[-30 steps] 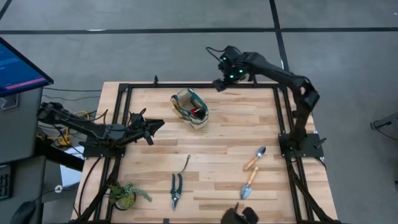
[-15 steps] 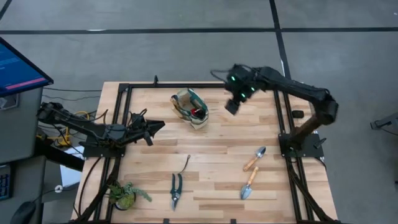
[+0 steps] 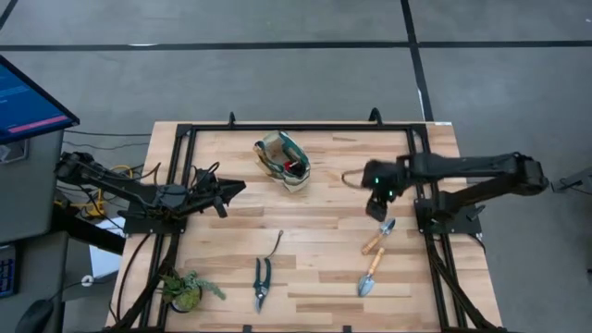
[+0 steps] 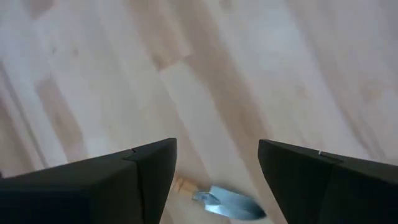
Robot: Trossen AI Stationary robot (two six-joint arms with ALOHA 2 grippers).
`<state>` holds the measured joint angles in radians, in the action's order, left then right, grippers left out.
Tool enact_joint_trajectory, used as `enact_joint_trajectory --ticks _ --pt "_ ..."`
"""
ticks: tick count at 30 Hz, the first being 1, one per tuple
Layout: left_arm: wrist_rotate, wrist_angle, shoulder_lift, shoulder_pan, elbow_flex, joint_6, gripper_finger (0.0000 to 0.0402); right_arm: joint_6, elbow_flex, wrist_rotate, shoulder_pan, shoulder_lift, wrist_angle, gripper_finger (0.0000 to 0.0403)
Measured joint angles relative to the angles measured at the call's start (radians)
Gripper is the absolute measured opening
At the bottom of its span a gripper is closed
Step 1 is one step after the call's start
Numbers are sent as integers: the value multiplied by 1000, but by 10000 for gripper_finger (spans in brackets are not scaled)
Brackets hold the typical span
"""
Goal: Pick & Place Garden tools in Gardening bag
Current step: Put the top brown trowel into the white gardening bag
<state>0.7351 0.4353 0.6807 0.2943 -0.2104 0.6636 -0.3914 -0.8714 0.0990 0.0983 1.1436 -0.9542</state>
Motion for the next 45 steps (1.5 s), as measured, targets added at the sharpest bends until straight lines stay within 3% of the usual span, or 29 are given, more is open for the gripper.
enact_joint_trajectory --ticks 3,10,17,26,28,32,35,45 --pt "0 0 0 0 0 1 80 -38 27 -24 -65 19 0 219" --pt "5 0 0 0 0 84 80 -414 50 -181 -104 47 -62 219" --pt "99 0 1 -1 0 178 80 -645 102 -150 -100 -10 -101 219" --pt "122 0 1 -14 0 209 80 -1003 227 -148 -216 -105 -104 219" --pt "122 1 1 -22 0 209 80 -917 246 -152 -253 -105 -57 219" --pt "122 0 1 -38 0 208 80 -508 256 -144 -342 -104 157 219" --pt "122 0 1 -50 0 204 80 -293 240 -145 -369 -92 251 219" --pt "122 0 1 -52 0 182 80 49 234 -6 -413 118 237 219"
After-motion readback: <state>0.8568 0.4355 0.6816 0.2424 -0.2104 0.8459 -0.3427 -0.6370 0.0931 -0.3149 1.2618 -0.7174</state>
